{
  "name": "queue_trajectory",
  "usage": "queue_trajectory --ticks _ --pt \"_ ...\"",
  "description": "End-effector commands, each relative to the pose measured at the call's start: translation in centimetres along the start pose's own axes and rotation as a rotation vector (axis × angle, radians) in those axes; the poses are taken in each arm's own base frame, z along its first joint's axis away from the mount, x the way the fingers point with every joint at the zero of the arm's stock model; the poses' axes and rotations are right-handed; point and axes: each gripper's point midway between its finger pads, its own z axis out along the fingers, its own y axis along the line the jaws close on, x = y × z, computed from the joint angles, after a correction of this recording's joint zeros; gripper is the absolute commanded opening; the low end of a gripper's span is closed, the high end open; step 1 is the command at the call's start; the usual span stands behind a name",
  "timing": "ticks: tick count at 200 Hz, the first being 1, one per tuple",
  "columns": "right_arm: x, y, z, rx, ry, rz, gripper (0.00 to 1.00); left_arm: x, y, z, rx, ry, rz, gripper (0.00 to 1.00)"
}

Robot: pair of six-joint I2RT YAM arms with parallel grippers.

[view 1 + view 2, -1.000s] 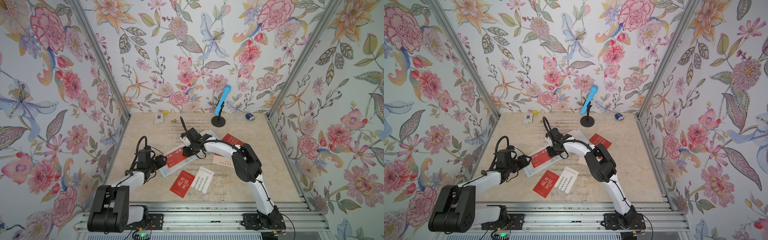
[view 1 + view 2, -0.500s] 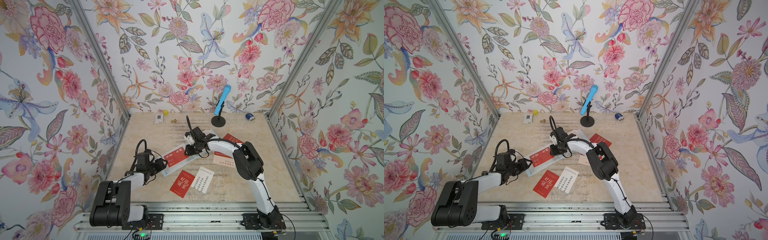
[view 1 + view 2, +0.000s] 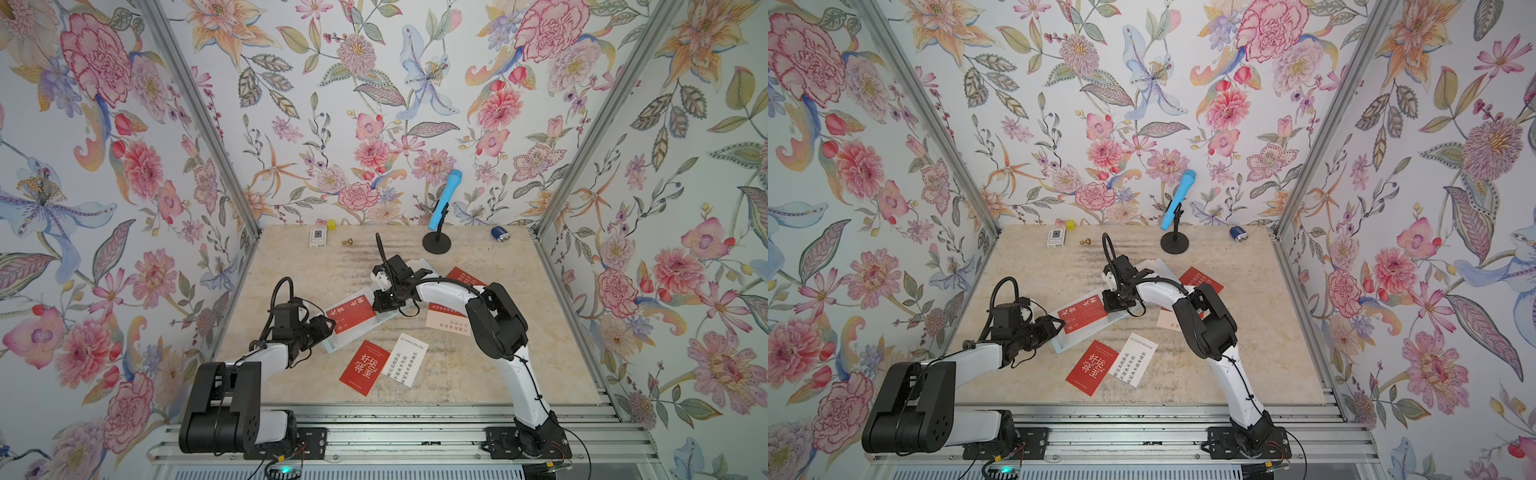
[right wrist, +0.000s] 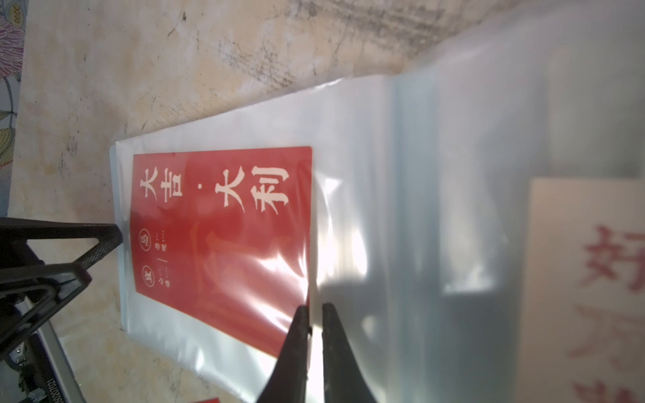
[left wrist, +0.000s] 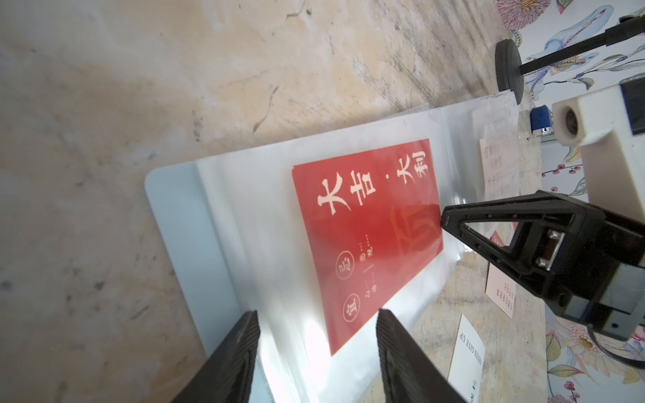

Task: Place the photos into the photo albums
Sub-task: Insert the photo into the photo album, then turn the page of the photo album at the center of the board.

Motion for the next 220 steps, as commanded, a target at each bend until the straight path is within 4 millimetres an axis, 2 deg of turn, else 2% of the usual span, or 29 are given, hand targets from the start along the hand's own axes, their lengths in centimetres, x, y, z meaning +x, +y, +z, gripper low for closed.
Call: queue_trajectory --ticks 1,54,106,163,220 --pt "1.7 -2.0 1.6 0.042 0.048 0.035 0.13 -1.1 -0.8 -0.3 0.009 -0.015 0.026 0.57" --pt "2.7 -4.0 2.0 0.108 0.065 0.051 0.13 -1.9 -1.7 -0.8 0.035 -0.037 0.030 0.57" --pt "3.9 -5.7 2.3 0.141 0.090 0.073 0.13 -2.1 -1.8 -0.8 0.033 -0.046 0.031 0.57" --pt "4.7 -5.9 2.7 0.135 0.111 0.076 0.13 -3.1 -2.3 -0.5 0.057 -0.073 0.027 0.58" --pt "4.8 -6.0 2.5 0.134 0.113 0.080 0.13 -3.9 -2.2 0.9 0.063 -0.075 0.027 0.57"
